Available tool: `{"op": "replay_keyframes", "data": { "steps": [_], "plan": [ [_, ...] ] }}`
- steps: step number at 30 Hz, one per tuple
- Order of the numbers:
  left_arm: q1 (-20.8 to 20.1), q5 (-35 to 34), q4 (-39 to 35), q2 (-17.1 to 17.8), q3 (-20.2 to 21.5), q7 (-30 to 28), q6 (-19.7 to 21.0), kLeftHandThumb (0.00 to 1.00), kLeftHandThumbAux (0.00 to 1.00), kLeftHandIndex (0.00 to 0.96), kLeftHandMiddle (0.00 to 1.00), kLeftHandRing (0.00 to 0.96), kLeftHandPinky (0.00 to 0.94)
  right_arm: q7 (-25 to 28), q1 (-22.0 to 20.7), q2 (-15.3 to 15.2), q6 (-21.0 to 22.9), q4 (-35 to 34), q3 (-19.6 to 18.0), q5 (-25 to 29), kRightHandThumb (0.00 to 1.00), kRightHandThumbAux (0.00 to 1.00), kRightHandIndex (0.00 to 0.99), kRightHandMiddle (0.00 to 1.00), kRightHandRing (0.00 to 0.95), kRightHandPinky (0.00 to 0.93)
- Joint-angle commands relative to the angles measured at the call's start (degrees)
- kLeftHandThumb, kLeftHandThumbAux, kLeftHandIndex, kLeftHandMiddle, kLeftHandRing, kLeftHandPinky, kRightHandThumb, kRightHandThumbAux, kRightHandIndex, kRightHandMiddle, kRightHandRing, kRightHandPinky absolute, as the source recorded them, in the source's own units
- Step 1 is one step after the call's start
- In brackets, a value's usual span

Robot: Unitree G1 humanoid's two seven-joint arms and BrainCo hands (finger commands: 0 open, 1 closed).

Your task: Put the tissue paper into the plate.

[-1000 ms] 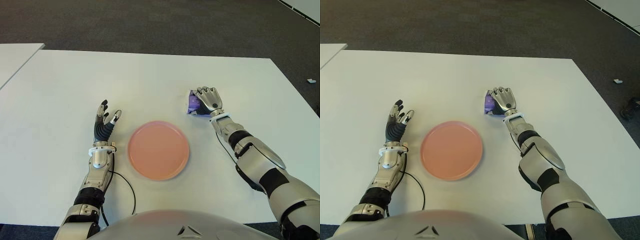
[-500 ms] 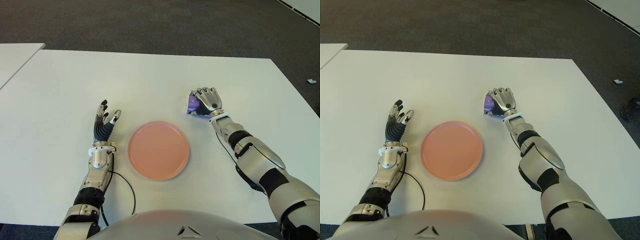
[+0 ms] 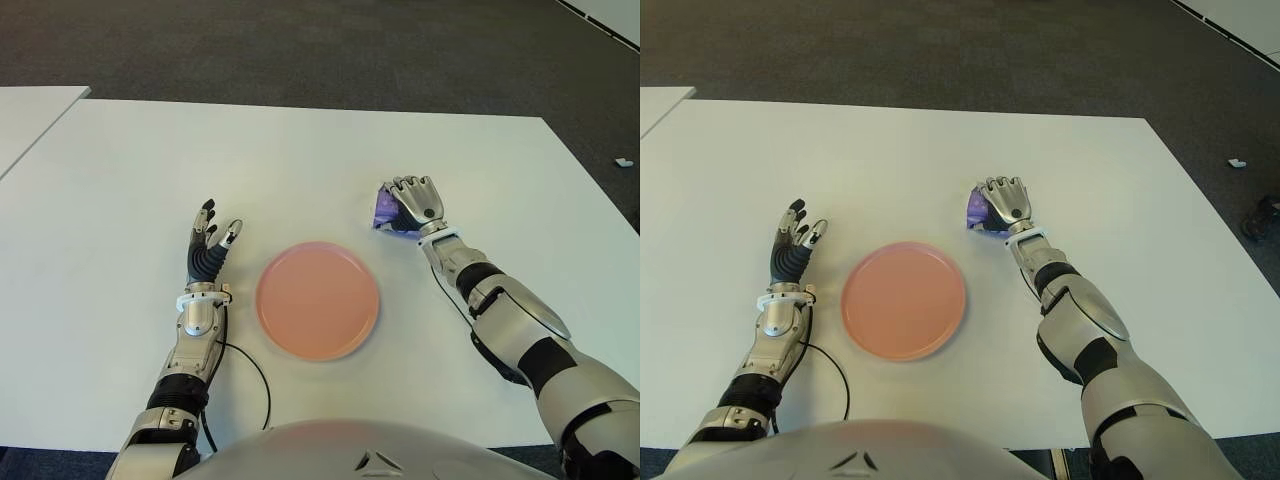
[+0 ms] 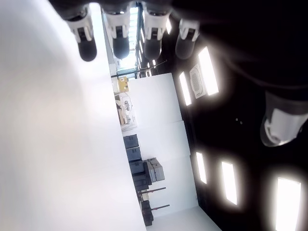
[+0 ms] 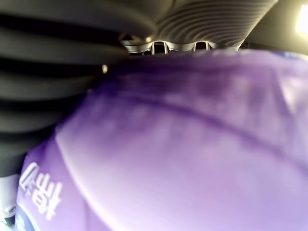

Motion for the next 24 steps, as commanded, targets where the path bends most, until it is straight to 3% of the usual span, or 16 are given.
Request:
{"op": "replay_keyframes", "data": {
  "steps": [1,8,15,24],
  "plan": [
    [2.92,0.11,3.97,0.04,0.23,-1.06,1.97,0.036,0.445,0.000,0.000,0.000,0.000,3.62,8.69,3.14,-3.83,2.46,1.36,-1.77,0.747,0.708,0.440,0.872,0.871,0.881],
    [2.80,0.05,3.75,-0.08,0.33,-1.07,2.51,0.034,0.422,0.000,0.000,0.000,0.000,0.80,5.36,1.83,-6.67,1.27,-1.66,0.20,0.747,0.708,0.439,0.872,0.867,0.867],
    [2.64,0.28,3.82,-0.17,0.21,-0.95,2.59,0.033,0.406,0.000,0.000,0.000,0.000,0.28,4.64,1.83,-7.71,1.13,-4.39,1.42,0.748,0.708,0.440,0.875,0.864,0.846],
    [2.70,0.17,3.73,-0.26,0.17,-1.19,2.08,0.037,0.414,0.000,0.000,0.000,0.000,0.04,-0.97,0.21,-13.29,-2.90,-11.24,5.88,0.748,0.709,0.439,0.862,0.848,0.803]
  ]
}}
